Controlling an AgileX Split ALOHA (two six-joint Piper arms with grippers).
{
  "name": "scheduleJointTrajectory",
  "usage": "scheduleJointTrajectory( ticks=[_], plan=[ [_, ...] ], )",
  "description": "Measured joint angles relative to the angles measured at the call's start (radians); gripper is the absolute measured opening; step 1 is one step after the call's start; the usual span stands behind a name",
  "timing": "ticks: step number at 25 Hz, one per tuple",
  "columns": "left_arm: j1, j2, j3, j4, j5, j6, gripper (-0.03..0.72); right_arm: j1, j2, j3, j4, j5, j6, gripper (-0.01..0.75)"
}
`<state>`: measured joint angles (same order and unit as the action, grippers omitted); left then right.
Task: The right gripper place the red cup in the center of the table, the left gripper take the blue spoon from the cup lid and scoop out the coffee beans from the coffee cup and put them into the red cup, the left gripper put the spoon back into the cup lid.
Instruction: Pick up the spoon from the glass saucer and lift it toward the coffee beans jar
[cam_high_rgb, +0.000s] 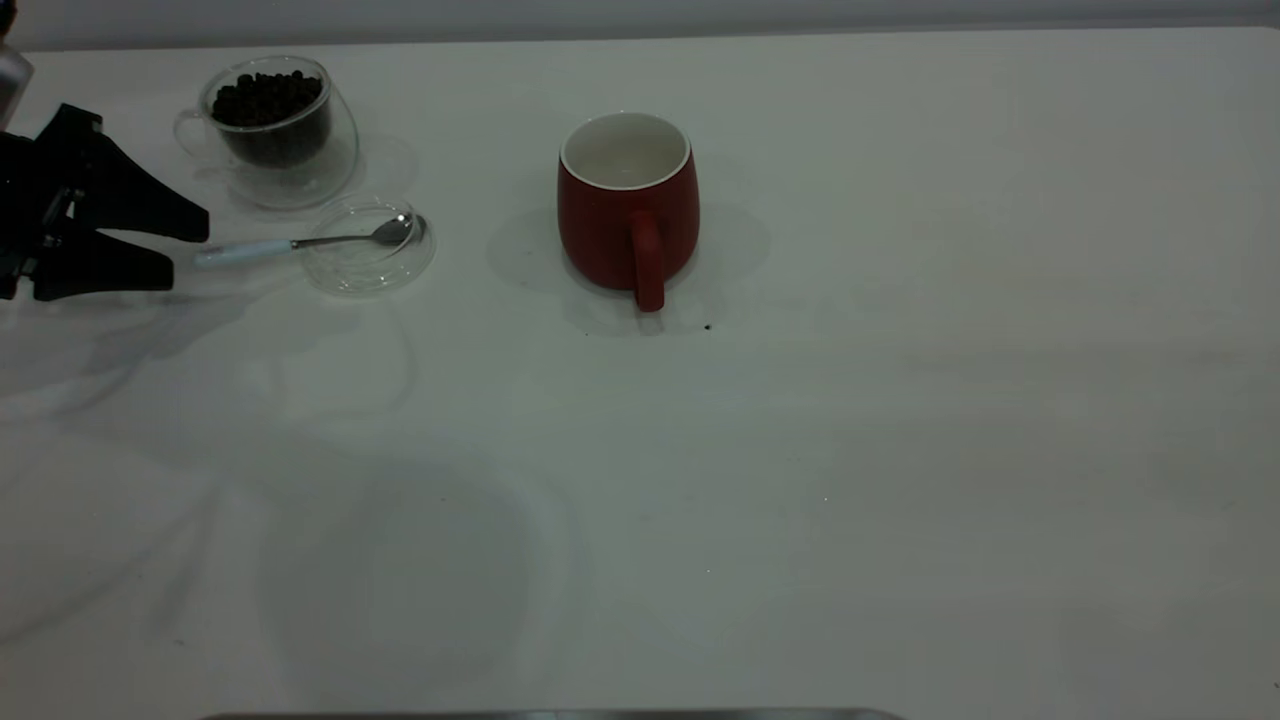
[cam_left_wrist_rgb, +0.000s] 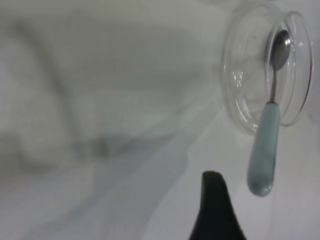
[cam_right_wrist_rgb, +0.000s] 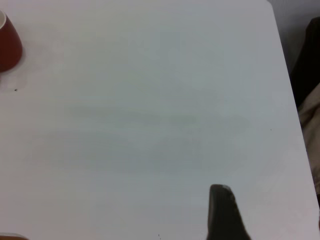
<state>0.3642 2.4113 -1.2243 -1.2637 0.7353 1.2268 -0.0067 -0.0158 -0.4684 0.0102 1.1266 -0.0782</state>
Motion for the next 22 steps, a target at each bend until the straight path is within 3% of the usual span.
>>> scheduleJointTrajectory(
  ticks=[11,22],
  plan=[
    [-0.075,0.0,0.0,-0.025,0.004,0.022,0.572,0.0,0.0,0.0,0.0,0.0,0.0,0.479],
    [-0.079,0.0,0.0,0.013,-0.012,-0.027,0.572,0.0,0.0,0.0,0.0,0.0,0.0,0.479]
  ],
)
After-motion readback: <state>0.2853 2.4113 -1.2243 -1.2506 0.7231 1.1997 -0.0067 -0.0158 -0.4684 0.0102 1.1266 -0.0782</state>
